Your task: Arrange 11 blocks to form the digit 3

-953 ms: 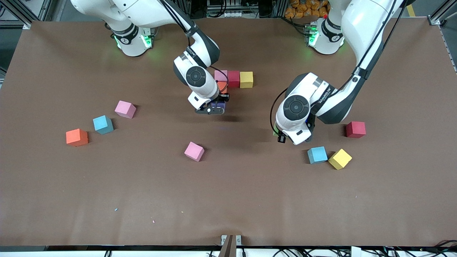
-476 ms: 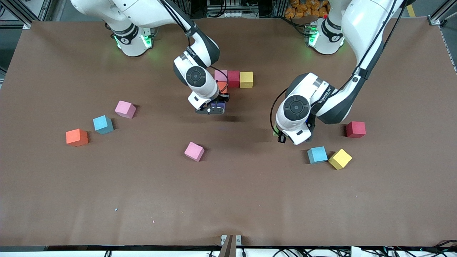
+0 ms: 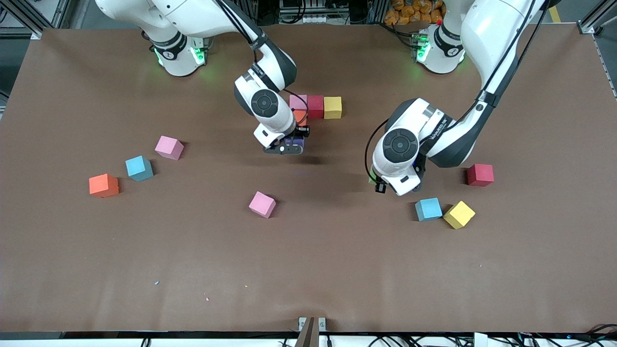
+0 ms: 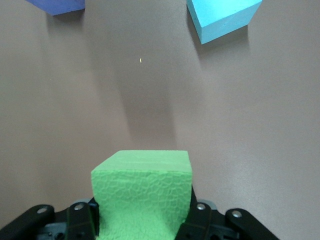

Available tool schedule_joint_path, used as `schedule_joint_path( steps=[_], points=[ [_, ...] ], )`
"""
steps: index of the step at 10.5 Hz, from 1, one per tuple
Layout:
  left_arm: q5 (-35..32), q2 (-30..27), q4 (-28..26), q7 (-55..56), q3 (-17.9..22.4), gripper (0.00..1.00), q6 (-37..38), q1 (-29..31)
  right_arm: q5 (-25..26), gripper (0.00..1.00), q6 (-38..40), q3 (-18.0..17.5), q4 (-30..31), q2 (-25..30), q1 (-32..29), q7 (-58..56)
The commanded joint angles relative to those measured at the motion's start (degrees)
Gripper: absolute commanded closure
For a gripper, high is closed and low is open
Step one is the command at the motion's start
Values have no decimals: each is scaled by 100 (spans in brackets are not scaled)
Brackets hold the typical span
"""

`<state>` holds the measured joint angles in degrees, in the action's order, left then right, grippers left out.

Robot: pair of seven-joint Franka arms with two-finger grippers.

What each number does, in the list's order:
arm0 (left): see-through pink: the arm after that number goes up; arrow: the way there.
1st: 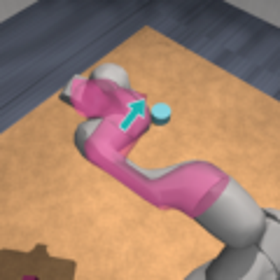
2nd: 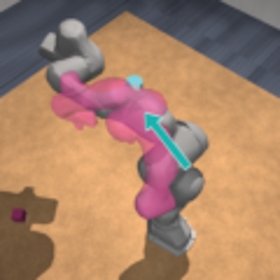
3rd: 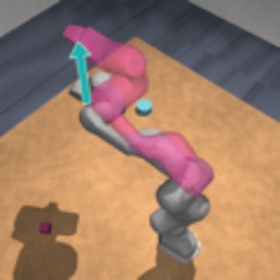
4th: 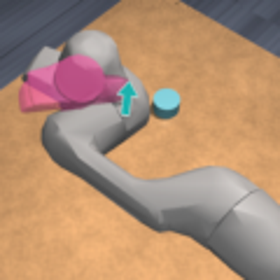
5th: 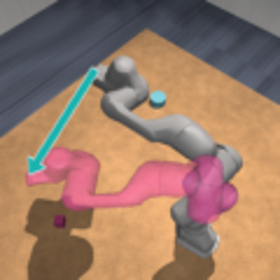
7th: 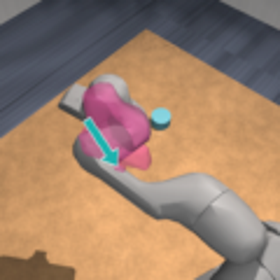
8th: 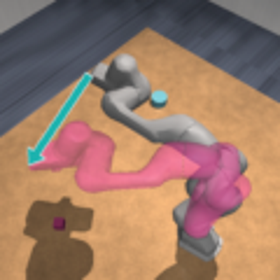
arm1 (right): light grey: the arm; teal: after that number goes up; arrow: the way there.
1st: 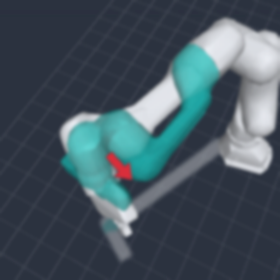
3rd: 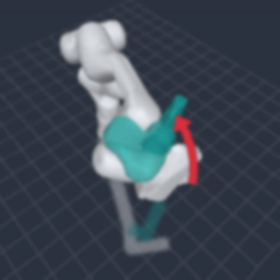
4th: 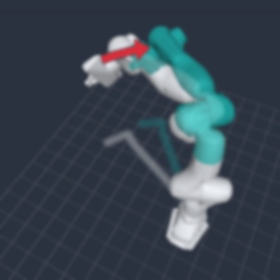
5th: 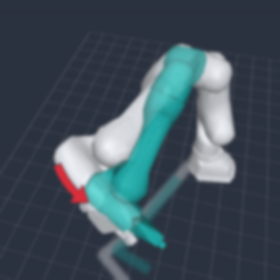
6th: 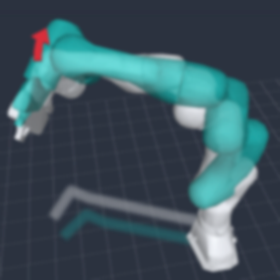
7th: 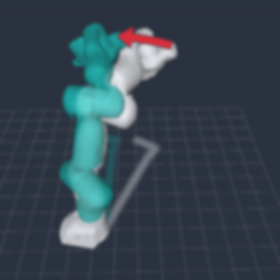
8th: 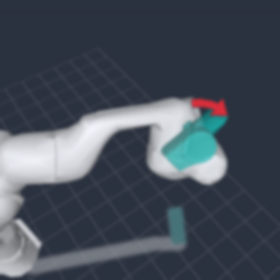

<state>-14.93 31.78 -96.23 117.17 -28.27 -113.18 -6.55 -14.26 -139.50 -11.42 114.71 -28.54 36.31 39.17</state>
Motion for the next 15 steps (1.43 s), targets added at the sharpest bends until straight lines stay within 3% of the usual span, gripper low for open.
schedule_joint_path(
  steps=[1, 3, 7, 10, 12, 15],
  points=[
    [-168, 30, 78, 87, -21, 72, 103, -13, 81, 10, -60, -53, 104, -64, -80, -59],
    [-168, 30, 78, 87, -21, 72, 103, -13, 81, 0, -60, -53, 96, -64, -80, -42],
    [-177, 30, 78, 95, -21, 72, 103, -48, 81, 0, 36, -53, 17, 15, -159, -94],
    [-168, 30, 69, 130, -21, 72, 95, -48, 81, 0, 763, -18, -439, 59, -282, -129],
    [-168, 30, 60, 157, -21, 72, 103, -57, 81, 0, 837, 35, -519, 173, -405, -365],
    [-168, 56, 60, 157, -21, 72, 94, -66, 90, 0, 898, 394, -791, 270, -458, -331]
  ],
)
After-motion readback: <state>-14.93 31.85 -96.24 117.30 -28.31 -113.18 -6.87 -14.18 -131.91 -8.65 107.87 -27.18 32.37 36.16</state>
